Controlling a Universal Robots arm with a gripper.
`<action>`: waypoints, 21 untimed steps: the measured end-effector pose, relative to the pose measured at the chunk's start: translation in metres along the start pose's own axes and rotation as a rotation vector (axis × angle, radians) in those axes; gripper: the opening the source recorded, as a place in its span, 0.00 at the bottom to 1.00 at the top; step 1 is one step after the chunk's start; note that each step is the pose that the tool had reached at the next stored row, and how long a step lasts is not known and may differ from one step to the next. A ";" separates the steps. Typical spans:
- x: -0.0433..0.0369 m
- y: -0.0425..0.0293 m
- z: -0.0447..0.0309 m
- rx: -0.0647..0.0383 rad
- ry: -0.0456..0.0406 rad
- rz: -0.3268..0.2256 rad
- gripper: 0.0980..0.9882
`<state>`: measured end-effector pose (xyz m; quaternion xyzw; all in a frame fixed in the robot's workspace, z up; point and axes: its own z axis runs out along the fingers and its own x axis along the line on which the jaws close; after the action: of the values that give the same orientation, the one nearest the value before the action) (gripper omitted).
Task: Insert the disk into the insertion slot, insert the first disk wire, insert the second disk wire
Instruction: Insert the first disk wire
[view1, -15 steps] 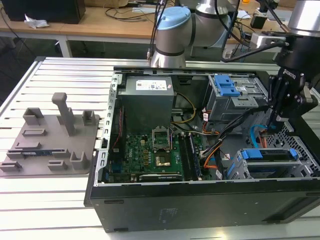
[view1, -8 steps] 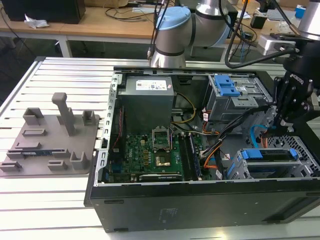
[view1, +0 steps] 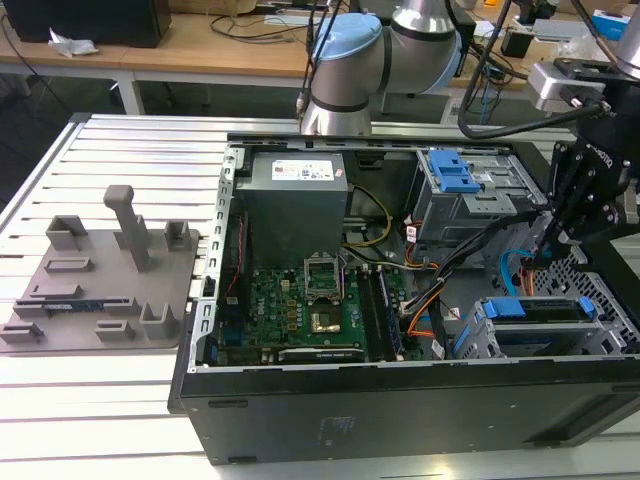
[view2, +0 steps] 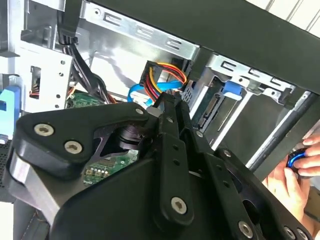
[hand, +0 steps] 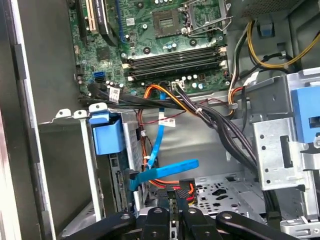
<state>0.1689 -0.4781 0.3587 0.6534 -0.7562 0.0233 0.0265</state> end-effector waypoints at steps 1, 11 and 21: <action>0.0030 -0.0008 -0.0006 -0.001 -0.0045 0.000 0.08; 0.0266 -0.0070 0.0008 -0.016 -0.0163 -0.003 0.08; 0.0319 -0.0090 0.0011 -0.020 -0.0337 -0.066 0.08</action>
<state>0.1732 -0.5109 0.3598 0.6778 -0.7349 0.0038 0.0212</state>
